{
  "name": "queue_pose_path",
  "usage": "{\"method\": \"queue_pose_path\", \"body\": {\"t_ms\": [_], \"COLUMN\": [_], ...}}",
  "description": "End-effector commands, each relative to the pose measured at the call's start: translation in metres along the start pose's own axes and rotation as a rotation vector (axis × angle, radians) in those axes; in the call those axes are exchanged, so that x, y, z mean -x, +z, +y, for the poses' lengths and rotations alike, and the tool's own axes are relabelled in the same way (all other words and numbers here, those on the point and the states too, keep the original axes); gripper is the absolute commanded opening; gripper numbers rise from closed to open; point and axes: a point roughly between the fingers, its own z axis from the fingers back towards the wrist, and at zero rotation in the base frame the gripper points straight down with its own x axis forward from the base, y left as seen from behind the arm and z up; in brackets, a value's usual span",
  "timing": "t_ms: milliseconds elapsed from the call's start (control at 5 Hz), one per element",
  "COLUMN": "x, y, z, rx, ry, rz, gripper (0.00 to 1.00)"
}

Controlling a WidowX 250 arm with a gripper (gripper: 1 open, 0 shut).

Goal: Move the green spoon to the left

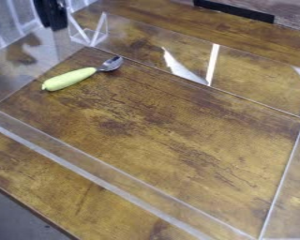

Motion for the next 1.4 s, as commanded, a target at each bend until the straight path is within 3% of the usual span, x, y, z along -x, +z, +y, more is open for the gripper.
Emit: {"method": "queue_pose_path", "body": {"t_ms": [0,400,800,1000,1200], "x": [-0.017,-0.029,-0.032,-0.033,-0.034], "y": [0.023,0.022,0.014,0.017,0.019], "z": [-0.008,-0.023,-0.030,-0.034,-0.035], "rx": [-0.057,-0.055,-0.038,-0.026,-0.015], "ry": [-0.062,-0.046,-0.016,0.083,0.169], "rz": [-0.048,-0.037,-0.040,-0.056,-0.069], "gripper": [1.00,1.00,1.00,0.00,1.00]}}
